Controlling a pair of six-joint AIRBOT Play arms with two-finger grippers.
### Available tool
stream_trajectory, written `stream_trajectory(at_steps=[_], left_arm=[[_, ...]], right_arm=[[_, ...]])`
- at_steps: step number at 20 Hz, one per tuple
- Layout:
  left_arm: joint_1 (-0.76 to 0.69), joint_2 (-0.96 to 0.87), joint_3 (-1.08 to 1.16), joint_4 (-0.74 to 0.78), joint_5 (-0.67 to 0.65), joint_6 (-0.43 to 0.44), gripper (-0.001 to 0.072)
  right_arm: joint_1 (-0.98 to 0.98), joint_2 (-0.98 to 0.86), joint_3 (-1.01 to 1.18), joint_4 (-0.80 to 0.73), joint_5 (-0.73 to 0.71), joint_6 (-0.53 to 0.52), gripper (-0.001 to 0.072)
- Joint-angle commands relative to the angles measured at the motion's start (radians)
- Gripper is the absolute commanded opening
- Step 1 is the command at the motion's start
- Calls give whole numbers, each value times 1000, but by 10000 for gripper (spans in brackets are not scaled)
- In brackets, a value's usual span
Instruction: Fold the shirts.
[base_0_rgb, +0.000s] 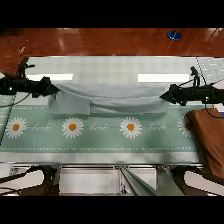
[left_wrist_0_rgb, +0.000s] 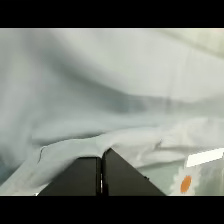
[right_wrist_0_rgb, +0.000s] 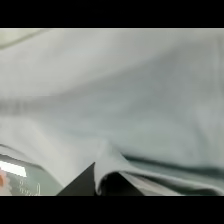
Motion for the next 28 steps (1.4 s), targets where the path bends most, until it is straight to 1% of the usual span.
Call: stream_trajectory(at_steps=[1,2,5,8,9,10,11,12,13,14,16,17,18,19,20,21,22,24,26,28], left_arm=[[-19,-188,235,-13,-9,-66,21],[-18,-243,297,-13,-27,-84,21],[-23,-366,429,-13,-77,-95,21],[-42,-431,451,-13,-76,-94,21],[-48,-449,450,-13,-78,-94,22],[-56,-470,450,-13,-85,-95,46],[-63,-488,450,-13,-104,-95,213],[-66,-499,451,-10,-121,-95,491],[-57,-501,455,-3,-139,-111,501],[-37,-500,478,10,-179,-134,501],[34,-499,562,56,-322,-154,501],[79,-489,602,87,-401,-154,501],[121,-465,616,116,-441,-153,501],[164,-424,604,142,-429,-157,501],[195,-380,579,145,-385,-178,501],[214,-321,531,142,-317,-183,501],[214,-258,468,141,-249,-172,501],[174,-106,286,137,-92,-130,501],[98,48,84,137,62,-74,501],[15,163,-75,137,153,-44,501]], right_arm=[[11,-133,148,4,-4,19,24],[12,-163,180,3,-3,20,24],[5,-225,246,0,-23,27,24],[4,-277,257,-3,-69,29,25],[7,-295,257,-3,-84,29,40],[12,-314,257,-3,-100,30,175],[16,-332,257,-3,-117,30,363],[16,-340,257,-2,-122,30,418],[5,-339,259,-5,-117,31,418],[-21,-333,274,-7,-77,31,418],[-117,-301,315,-7,49,34,417],[-168,-268,315,-19,77,34,417],[-217,-227,310,-73,89,42,417],[-250,-189,291,-128,78,67,417],[-272,-151,247,-162,45,85,417],[-278,-127,193,-159,2,92,417],[-275,-120,136,-134,-37,90,417],[-243,-138,52,-67,-106,62,417],[-205,-193,37,-3,-124,27,417],[-171,-255,37,101,-123,-30,417]])
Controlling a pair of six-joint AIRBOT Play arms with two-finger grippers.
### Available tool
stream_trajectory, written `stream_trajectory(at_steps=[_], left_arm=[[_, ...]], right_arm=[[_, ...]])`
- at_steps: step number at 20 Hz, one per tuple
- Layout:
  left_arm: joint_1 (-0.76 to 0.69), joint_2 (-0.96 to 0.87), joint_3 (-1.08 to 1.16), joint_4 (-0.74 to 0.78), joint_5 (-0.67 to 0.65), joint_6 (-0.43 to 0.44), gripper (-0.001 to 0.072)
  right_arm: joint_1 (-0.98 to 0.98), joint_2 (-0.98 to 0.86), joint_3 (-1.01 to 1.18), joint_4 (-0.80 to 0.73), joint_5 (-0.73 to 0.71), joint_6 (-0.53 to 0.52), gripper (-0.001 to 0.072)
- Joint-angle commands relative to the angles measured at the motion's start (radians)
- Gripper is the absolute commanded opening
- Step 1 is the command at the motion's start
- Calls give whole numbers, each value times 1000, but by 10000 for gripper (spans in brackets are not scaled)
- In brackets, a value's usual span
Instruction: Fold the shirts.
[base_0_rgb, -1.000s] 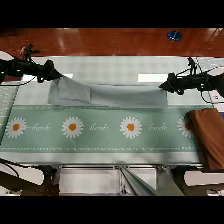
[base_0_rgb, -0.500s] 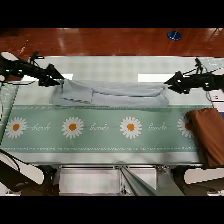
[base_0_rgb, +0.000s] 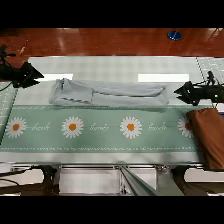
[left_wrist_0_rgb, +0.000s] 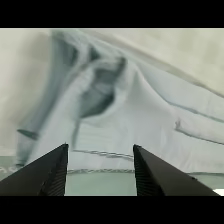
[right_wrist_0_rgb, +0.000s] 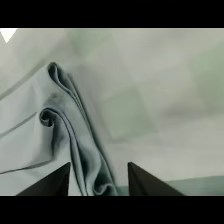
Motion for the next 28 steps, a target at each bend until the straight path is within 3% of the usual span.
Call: stream_trajectory(at_steps=[1,5,6,8,9,10,13,14,16,21,25,28], left_arm=[[-115,202,-264,9,200,55,501],[-246,213,-302,9,203,55,501],[-274,207,-301,9,219,55,501],[-328,193,-301,9,258,55,497],[-354,183,-301,9,272,55,344],[-381,169,-301,8,294,60,31],[-481,109,-290,-103,362,66,22],[-537,81,-265,-137,364,133,22],[-668,5,-181,-134,364,153,21],[-945,-297,139,-135,289,-42,21],[-1135,-496,348,-187,188,-114,21],[-1237,-549,369,-328,154,-106,21]], right_arm=[[53,-83,-32,173,-28,-93,417],[159,-156,-28,230,4,-113,403],[185,-157,-21,229,13,-116,354],[225,-155,28,226,81,-167,26],[233,-142,63,219,133,-186,24],[235,-109,81,198,162,-185,24],[235,105,62,30,201,-133,24],[235,190,34,-2,212,-121,24],[235,382,-48,-21,217,-102,24],[243,791,-203,-7,264,13,24],[243,959,-207,34,274,76,24],[242,989,-207,39,257,97,24]])
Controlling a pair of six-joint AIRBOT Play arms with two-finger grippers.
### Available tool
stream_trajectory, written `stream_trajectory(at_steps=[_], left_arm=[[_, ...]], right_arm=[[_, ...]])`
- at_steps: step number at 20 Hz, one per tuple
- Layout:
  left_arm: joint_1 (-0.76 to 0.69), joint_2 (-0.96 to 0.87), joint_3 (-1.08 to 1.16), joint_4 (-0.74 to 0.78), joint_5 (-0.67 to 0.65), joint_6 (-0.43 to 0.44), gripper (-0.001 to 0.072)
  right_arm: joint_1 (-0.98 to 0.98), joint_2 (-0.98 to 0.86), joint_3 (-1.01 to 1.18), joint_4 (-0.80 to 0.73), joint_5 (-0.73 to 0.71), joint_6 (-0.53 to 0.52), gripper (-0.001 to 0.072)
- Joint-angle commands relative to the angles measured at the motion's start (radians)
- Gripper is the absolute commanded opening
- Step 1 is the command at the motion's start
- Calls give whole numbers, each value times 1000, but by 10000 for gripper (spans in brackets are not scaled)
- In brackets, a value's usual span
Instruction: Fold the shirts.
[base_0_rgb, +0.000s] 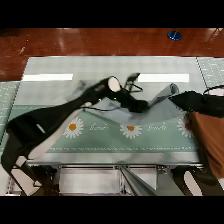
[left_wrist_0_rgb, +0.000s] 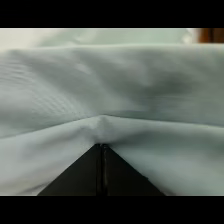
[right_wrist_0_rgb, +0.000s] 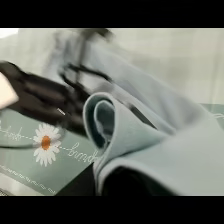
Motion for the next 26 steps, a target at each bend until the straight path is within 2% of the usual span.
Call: stream_trajectory(at_steps=[1,3,5,8,12,15,21,25,26], left_arm=[[-116,-74,63,-109,-40,-25,21],[-82,-59,63,-109,-33,-26,21],[17,-33,63,-109,-47,-29,22],[232,31,62,-107,-111,-22,21],[535,175,61,-36,-274,47,21],[736,331,54,129,-386,82,22],[1075,816,-210,173,-294,161,22],[1115,1056,-446,172,-276,160,22],[1101,1093,-502,173,-259,159,22]], right_arm=[[0,65,-7,24,-10,44,24],[0,65,-5,58,-11,43,24],[0,65,-5,103,-18,39,24],[1,61,-5,133,-26,34,24],[78,-32,6,221,-66,-20,24],[298,-191,77,217,-204,-42,24],[594,-649,363,219,-431,-84,24],[672,-912,513,219,-498,-90,25],[682,-964,529,223,-525,-89,108]])
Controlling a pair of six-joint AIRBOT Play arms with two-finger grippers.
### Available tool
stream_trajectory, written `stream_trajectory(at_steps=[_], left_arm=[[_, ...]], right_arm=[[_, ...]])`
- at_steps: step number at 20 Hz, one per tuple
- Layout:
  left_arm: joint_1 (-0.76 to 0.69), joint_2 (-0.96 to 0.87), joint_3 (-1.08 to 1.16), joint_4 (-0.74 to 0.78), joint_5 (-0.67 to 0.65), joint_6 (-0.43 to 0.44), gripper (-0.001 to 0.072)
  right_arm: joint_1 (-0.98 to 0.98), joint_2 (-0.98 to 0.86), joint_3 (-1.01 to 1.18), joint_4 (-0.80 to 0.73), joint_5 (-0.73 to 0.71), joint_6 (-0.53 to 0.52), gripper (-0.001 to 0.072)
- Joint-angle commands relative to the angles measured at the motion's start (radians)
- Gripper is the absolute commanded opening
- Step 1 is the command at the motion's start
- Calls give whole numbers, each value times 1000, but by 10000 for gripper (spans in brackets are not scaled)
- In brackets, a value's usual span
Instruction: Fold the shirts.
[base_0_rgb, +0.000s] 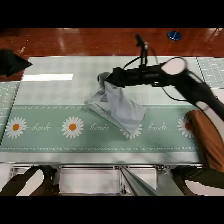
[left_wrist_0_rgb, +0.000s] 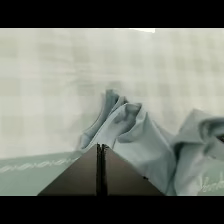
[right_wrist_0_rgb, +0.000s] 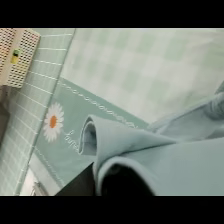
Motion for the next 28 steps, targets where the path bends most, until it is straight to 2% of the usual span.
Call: stream_trajectory(at_steps=[1,2,4,6,7,8,10,12,14,16,17,19,22,23,26,28], left_arm=[[9,179,-209,6,61,9,22],[-12,190,-254,5,83,8,22],[-57,183,-324,-9,109,8,22],[-94,173,-373,-11,150,8,22],[-109,173,-391,-11,174,8,22],[-118,174,-402,-11,192,8,22],[-129,174,-407,-11,207,8,22],[-129,174,-407,-11,208,8,22],[-129,174,-407,-11,208,8,22],[-129,173,-407,-11,210,8,22],[-129,173,-407,-11,210,8,22],[-129,173,-407,-11,210,8,22],[-129,172,-407,-11,220,8,22],[-129,171,-407,-11,223,8,22],[-129,166,-407,-11,223,8,22],[-129,166,-407,-11,222,8,22]], right_arm=[[67,-215,93,22,-121,-7,326],[67,-241,93,58,-128,-9,415],[29,-241,96,86,-58,-9,411],[-74,-182,112,77,143,-9,410],[-133,-130,111,22,255,-8,410],[-192,-59,111,-112,357,11,410],[-263,136,53,-484,454,156,410],[-289,361,-128,-754,399,320,410],[-292,590,-423,-847,216,546,410],[-291,742,-729,-721,-14,713,410],[-291,771,-858,-595,-119,733,410],[-264,748,-1004,-364,-250,666,406],[-180,584,-1014,-229,-312,548,406],[-157,512,-989,-165,-325,478,406],[-124,312,-887,46,-317,235,406],[-122,174,-801,140,-259,132,406]])
